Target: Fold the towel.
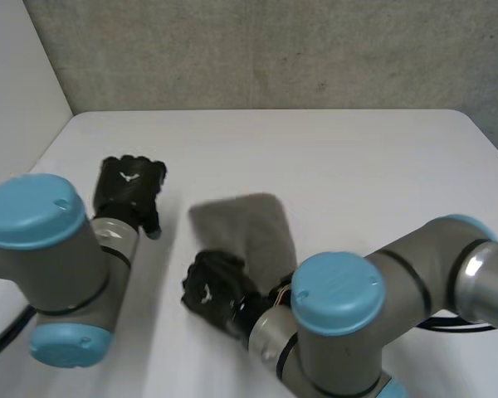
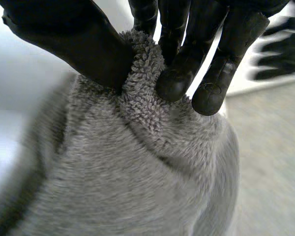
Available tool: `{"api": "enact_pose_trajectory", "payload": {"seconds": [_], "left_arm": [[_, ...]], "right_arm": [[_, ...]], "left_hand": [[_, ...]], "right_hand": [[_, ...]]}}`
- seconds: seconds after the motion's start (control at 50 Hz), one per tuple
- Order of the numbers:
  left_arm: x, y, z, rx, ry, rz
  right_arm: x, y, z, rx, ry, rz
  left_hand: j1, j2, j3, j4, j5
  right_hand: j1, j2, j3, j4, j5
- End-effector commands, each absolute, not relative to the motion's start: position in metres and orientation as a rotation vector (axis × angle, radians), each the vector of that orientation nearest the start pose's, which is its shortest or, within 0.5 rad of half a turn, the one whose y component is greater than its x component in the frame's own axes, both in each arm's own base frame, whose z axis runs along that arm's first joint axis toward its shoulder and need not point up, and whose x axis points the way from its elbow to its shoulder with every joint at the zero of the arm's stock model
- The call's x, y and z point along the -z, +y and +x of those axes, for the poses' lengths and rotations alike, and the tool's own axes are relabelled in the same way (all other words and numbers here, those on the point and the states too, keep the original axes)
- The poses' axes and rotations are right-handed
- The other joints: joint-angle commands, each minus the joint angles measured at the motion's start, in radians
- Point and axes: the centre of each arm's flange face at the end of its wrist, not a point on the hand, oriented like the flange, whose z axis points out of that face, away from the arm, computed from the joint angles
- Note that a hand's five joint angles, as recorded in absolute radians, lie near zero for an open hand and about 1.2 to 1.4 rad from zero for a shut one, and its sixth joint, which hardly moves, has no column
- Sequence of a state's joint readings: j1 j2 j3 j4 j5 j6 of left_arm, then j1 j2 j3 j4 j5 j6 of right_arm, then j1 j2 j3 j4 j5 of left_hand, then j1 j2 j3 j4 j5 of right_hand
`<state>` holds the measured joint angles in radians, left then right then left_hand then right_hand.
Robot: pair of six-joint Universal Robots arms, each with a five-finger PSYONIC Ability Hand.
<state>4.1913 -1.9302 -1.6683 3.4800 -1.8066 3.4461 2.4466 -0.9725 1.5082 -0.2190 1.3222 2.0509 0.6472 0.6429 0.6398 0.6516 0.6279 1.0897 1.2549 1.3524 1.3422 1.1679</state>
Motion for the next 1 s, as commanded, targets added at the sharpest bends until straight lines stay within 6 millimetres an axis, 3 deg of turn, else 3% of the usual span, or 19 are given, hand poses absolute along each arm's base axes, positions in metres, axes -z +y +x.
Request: {"api": "enact_pose_trajectory", "payload": {"seconds": [0.02,0.04,0.06,0.08,0.1,0.16,0.28,0.42,0.5,0.62,0.66,0.78,0.82,0.88,1.0], "left_arm": [[-0.2,-0.262,-0.263,2.118,2.217,0.68],[-0.202,-0.262,-0.263,2.13,2.222,0.674],[-0.202,-0.262,-0.263,2.13,2.222,0.674],[-0.203,-0.262,-0.263,2.138,2.226,0.667],[-0.203,-0.263,-0.264,2.144,2.228,0.66],[-0.206,-0.262,-0.267,2.169,2.233,0.654],[-0.208,-0.261,-0.272,2.216,2.263,0.642],[-0.209,-0.245,-0.29,2.297,2.352,0.683],[-0.206,-0.237,-0.294,2.293,2.382,0.699],[-0.192,-0.216,-0.305,2.241,2.443,0.794],[-0.187,-0.212,-0.306,2.217,2.46,0.812],[-0.152,-0.204,-0.307,2.062,2.535,0.892],[-0.143,-0.203,-0.307,2.021,2.553,0.907],[-0.131,-0.203,-0.307,1.95,2.578,0.929],[-0.131,-0.205,-0.308,1.916,2.588,0.94]], "right_arm": [[-0.125,-0.119,0.386,1.692,1.208,-2.176],[-0.125,-0.119,0.386,1.692,1.208,-2.176],[-0.132,-0.124,0.386,1.728,1.237,-2.128],[-0.132,-0.124,0.386,1.728,1.238,-2.128],[-0.145,-0.131,0.383,1.778,1.275,-2.057],[-0.172,-0.155,0.372,1.869,1.395,-1.849],[-0.211,-0.181,0.346,1.859,1.615,-1.394],[-0.219,-0.208,0.318,1.766,1.79,-1.032],[-0.216,-0.217,0.31,1.7,1.864,-0.939],[-0.209,-0.224,0.31,1.651,1.916,-0.929],[-0.191,-0.229,0.316,1.58,1.975,-0.94],[-0.166,-0.235,0.32,1.448,2.076,-0.952],[-0.144,-0.239,0.322,1.347,2.15,-0.961],[-0.126,-0.242,0.323,1.281,2.214,-0.974],[-0.124,-0.246,0.32,1.309,2.269,-0.969]], "left_hand": [[-0.096,-0.092,-0.089,-0.101,-0.251],[-0.096,-0.092,-0.089,-0.101,-0.251],[-0.096,-0.092,-0.089,-0.101,-0.251],[-0.096,-0.092,-0.089,-0.101,-0.251],[-0.096,-0.092,-0.089,-0.101,-0.251],[-0.096,-0.092,-0.089,-0.101,-0.251],[-0.105,-0.101,-0.097,-0.109,-0.26],[-0.114,-0.109,-0.106,-0.118,-0.269],[-0.131,-0.127,-0.124,-0.136,-0.287],[-0.155,-0.15,-0.147,-0.159,-0.31],[-0.17,-0.165,-0.162,-0.174,-0.325],[-0.202,-0.197,-0.194,-0.206,-0.357],[-0.214,-0.209,-0.206,-0.218,-0.369],[-0.214,-0.209,-0.206,-0.218,-0.369],[-0.222,-0.218,-0.215,-0.227,-0.378]], "right_hand": [[-0.066,-0.231,-0.329,-0.318,-0.319],[-0.068,-0.233,-0.331,-0.321,-0.321],[-0.469,-0.635,-0.732,-0.722,-0.722],[-0.473,-0.639,-0.736,-0.726,-0.726],[-0.717,-0.883,-0.98,-0.97,-0.97],[-0.915,-1.08,-1.178,-1.168,-1.168],[-0.915,-1.08,-1.178,-1.168,-1.168],[-0.915,-1.08,-1.178,-1.168,-1.168],[-0.915,-1.08,-1.178,-1.168,-1.168],[-0.915,-1.08,-1.178,-1.168,-1.168],[-0.915,-1.08,-1.178,-1.168,-1.168],[-0.915,-1.08,-1.178,-1.168,-1.168],[-0.915,-1.08,-1.178,-1.168,-1.168],[-0.915,-1.08,-1.178,-1.168,-1.168],[-0.915,-1.08,-1.178,-1.168,-1.168]]}}
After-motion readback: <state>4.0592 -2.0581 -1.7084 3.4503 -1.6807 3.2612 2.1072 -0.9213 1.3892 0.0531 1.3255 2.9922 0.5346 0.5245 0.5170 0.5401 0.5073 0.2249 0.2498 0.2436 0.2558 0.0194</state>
